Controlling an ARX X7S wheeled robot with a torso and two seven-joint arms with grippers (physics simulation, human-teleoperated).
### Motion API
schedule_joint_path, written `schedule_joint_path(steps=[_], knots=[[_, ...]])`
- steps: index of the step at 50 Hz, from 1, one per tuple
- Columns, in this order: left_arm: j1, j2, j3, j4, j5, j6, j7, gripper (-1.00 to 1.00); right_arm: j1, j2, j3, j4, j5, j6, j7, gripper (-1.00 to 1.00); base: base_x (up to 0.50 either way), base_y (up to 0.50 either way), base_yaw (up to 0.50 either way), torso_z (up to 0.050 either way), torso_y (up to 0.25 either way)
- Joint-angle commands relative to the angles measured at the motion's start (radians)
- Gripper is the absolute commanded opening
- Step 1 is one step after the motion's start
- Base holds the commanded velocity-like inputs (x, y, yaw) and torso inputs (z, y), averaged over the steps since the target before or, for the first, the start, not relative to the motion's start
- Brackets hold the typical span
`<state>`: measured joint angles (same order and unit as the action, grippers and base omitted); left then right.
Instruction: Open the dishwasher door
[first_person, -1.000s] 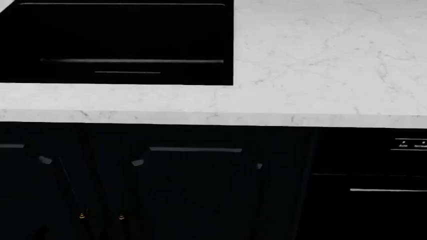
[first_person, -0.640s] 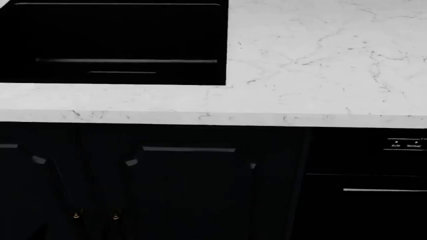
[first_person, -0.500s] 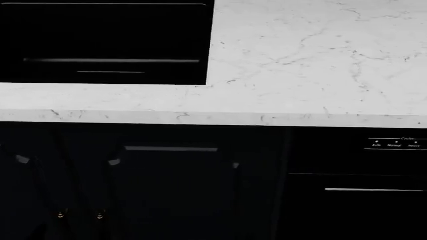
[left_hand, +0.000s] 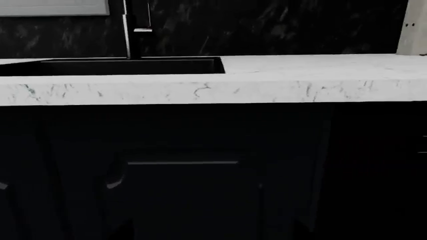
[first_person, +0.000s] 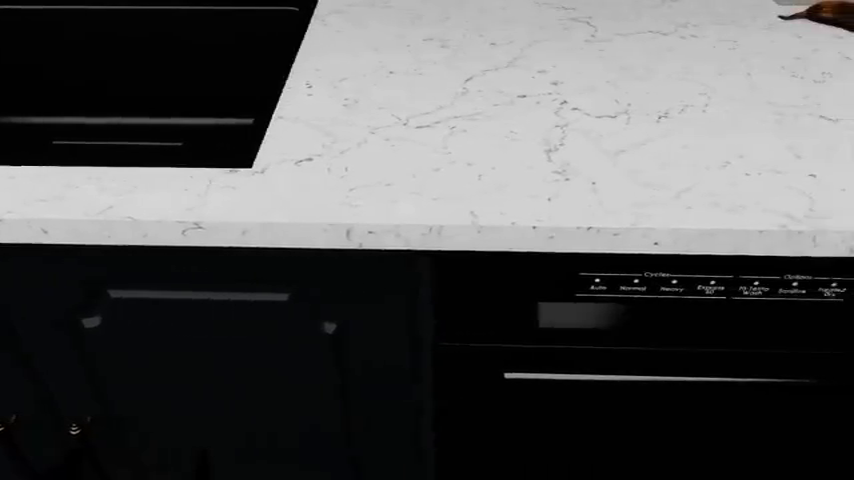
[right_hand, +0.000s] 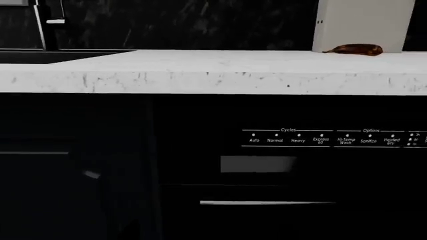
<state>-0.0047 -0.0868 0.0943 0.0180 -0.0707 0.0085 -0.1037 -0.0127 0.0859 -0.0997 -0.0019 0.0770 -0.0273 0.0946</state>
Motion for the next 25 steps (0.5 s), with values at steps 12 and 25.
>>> schedule_joint_path(steps=[12, 25], knots=[[-0.001, -0.026, 0.026, 0.008, -0.016, 0.024, -0.033, 1.0, -0.002, 0.025, -0.027, 0.004, 0.024, -0.013, 0.028, 1.0, 0.0, -0.47, 0.0, 0.0, 0.0], [0.007, -0.034, 0.021, 0.045, -0.057, 0.002, -0.051, 1.0, -0.004, 0.036, -0.038, -0.01, 0.029, -0.001, 0.051, 1.0, 0.0, 0.0, 0.0, -0.026, 0.0]])
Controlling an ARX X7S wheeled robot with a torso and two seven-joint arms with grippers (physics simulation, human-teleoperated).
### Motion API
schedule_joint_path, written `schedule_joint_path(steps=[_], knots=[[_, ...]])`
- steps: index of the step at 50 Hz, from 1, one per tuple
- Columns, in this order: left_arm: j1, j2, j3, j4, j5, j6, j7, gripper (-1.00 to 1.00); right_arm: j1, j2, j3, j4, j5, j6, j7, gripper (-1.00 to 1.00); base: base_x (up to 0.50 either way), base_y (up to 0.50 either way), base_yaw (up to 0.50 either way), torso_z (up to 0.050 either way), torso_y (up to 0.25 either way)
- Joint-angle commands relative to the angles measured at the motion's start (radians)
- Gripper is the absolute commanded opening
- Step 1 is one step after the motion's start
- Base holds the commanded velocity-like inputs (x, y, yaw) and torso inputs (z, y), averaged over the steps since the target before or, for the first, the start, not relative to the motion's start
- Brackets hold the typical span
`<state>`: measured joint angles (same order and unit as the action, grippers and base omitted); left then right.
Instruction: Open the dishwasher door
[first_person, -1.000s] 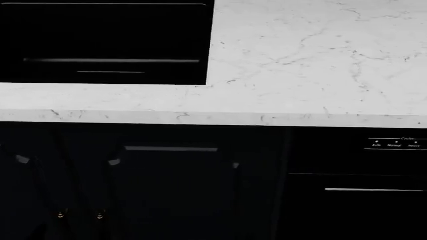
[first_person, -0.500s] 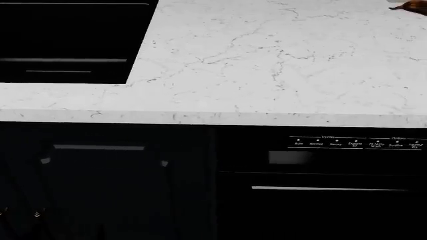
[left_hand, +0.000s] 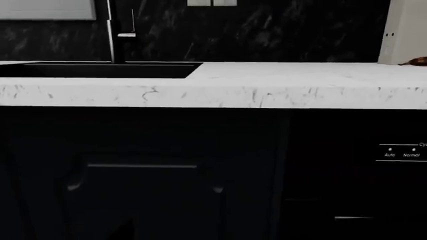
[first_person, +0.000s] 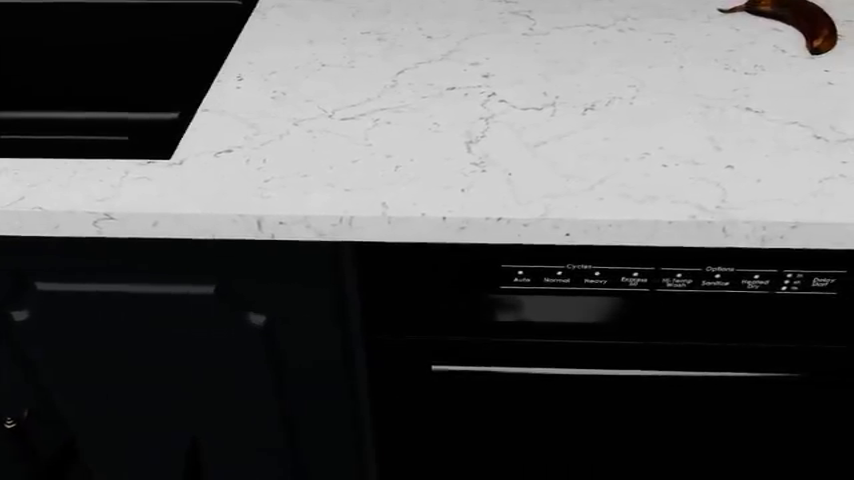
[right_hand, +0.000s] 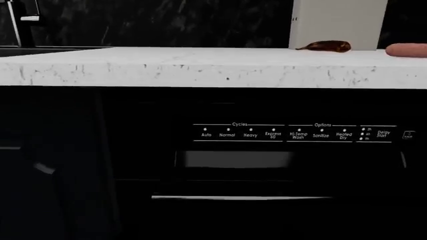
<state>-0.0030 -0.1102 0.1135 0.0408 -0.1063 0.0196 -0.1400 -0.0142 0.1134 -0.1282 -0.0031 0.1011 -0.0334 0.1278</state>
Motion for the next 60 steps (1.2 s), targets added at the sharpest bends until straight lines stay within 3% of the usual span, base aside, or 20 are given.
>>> schedule_joint_path(steps=[1, 60], knots=[[0.006, -0.012, 0.003, 0.023, -0.022, -0.008, -0.015, 1.0, -0.003, 0.01, -0.009, -0.008, 0.007, 0.004, 0.019, 1.0, 0.0, 0.0, 0.0, -0.05, 0.0], [0.016, -0.057, 0.05, 0.059, -0.063, -0.007, -0.05, 1.0, -0.021, 0.044, -0.045, -0.002, 0.049, -0.023, 0.069, 1.0, 0.0, 0.0, 0.0, -0.05, 0.0]])
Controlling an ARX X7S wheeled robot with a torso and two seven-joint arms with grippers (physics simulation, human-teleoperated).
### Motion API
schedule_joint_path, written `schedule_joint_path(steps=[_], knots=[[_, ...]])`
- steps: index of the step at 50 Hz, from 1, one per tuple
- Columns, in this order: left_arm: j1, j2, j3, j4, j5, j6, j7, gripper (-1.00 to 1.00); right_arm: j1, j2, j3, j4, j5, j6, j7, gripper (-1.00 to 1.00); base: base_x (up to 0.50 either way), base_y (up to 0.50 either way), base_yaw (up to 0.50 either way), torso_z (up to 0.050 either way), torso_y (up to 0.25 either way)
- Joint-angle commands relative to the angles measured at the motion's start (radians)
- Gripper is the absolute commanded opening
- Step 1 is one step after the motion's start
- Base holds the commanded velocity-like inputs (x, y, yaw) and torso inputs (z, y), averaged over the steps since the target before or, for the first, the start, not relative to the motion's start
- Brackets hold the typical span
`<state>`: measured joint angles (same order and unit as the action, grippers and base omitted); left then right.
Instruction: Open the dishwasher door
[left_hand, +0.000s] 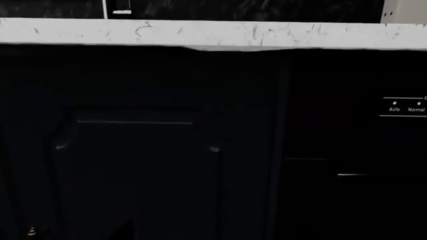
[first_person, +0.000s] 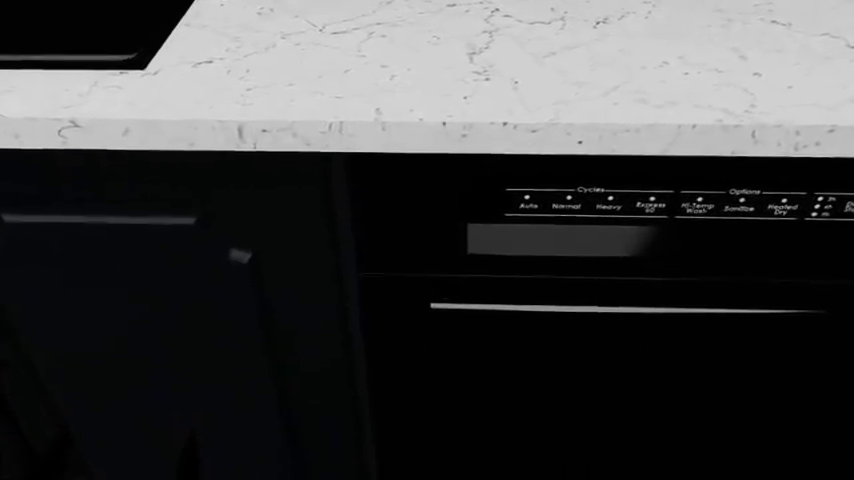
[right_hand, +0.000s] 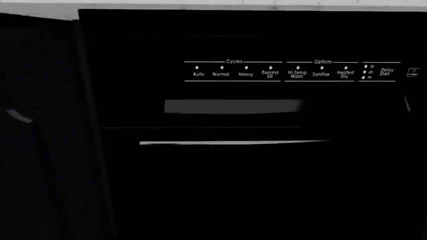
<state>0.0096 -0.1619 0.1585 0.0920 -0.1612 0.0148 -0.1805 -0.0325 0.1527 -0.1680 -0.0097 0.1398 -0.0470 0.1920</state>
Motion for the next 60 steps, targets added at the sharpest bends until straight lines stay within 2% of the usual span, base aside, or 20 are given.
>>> schedule_joint_path(steps=[1, 35, 41, 60], knots=[[0.003, -0.006, 0.006, 0.007, -0.008, -0.001, -0.01, 1.0, -0.003, 0.005, -0.005, 0.008, 0.011, -0.013, 0.005, 1.0, 0.0, 0.0, 0.0, -0.05, 0.0], [0.006, -0.025, 0.021, 0.011, -0.023, 0.015, -0.029, 1.0, -0.007, 0.022, -0.026, -0.016, 0.029, -0.006, 0.029, 1.0, 0.0, 0.0, 0.0, -0.05, 0.0], [0.007, -0.028, 0.026, 0.009, -0.025, 0.029, -0.027, 1.0, -0.01, 0.027, -0.029, -0.011, 0.031, -0.011, 0.031, 1.0, 0.0, 0.0, 0.0, 0.0, 0.0], [0.009, -0.038, 0.032, -0.007, -0.022, 0.063, -0.036, 1.0, -0.01, 0.034, -0.039, -0.012, 0.038, -0.021, 0.04, 1.0, 0.35, 0.0, 0.0, 0.0, 0.0]])
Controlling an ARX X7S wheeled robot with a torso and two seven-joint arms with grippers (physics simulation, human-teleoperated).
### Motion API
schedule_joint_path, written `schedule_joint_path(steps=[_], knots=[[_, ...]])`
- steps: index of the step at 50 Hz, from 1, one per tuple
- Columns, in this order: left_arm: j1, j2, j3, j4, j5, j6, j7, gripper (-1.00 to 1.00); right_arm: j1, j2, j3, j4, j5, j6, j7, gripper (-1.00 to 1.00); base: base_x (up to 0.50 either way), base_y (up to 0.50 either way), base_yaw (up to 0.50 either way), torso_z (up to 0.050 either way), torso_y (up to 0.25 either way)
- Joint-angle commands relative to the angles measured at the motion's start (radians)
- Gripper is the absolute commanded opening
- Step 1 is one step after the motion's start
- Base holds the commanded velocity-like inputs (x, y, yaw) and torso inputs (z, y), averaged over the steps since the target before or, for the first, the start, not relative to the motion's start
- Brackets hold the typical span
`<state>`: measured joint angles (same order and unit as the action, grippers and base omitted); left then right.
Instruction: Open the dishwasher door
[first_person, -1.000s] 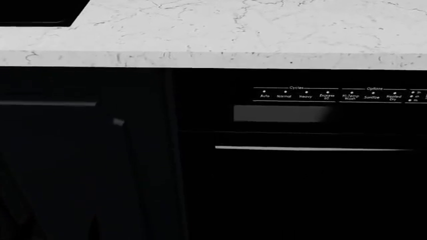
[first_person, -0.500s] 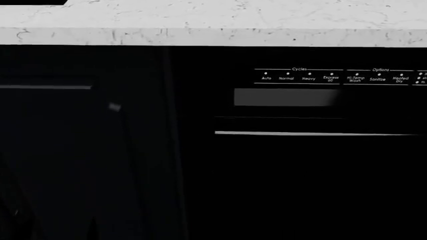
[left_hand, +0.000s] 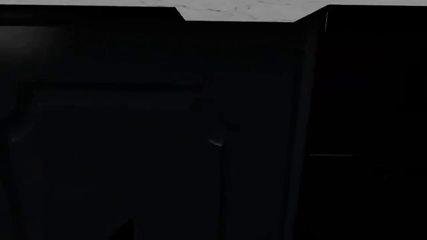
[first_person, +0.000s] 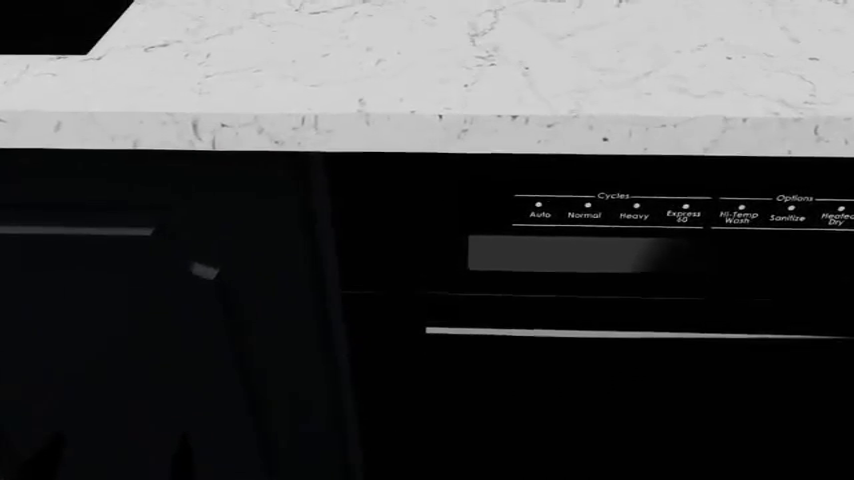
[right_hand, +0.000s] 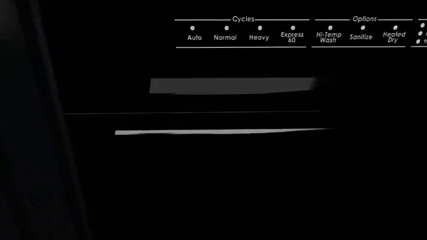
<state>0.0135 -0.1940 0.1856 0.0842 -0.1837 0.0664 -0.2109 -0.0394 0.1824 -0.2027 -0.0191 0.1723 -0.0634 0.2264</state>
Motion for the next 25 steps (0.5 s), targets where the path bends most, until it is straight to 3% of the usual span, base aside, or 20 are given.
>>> schedule_joint_path(steps=[1, 12, 25], knots=[[0.004, -0.006, 0.006, -0.001, 0.001, 0.013, -0.006, 1.0, -0.004, 0.006, -0.005, -0.007, 0.007, -0.001, 0.007, 1.0, 0.0, 0.0, 0.0, 0.0, 0.0], [0.001, -0.014, 0.009, 0.007, -0.004, 0.007, -0.012, 1.0, 0.0, 0.049, -0.03, -0.058, -0.065, 0.051, 0.034, 1.0, 0.0, 0.0, 0.0, 0.0, 0.0], [0.009, -0.02, 0.015, 0.011, -0.009, 0.019, -0.02, 1.0, 0.027, 0.294, -0.161, -0.326, -0.454, 0.441, -0.019, 1.0, 0.0, 0.0, 0.0, 0.0, 0.0]])
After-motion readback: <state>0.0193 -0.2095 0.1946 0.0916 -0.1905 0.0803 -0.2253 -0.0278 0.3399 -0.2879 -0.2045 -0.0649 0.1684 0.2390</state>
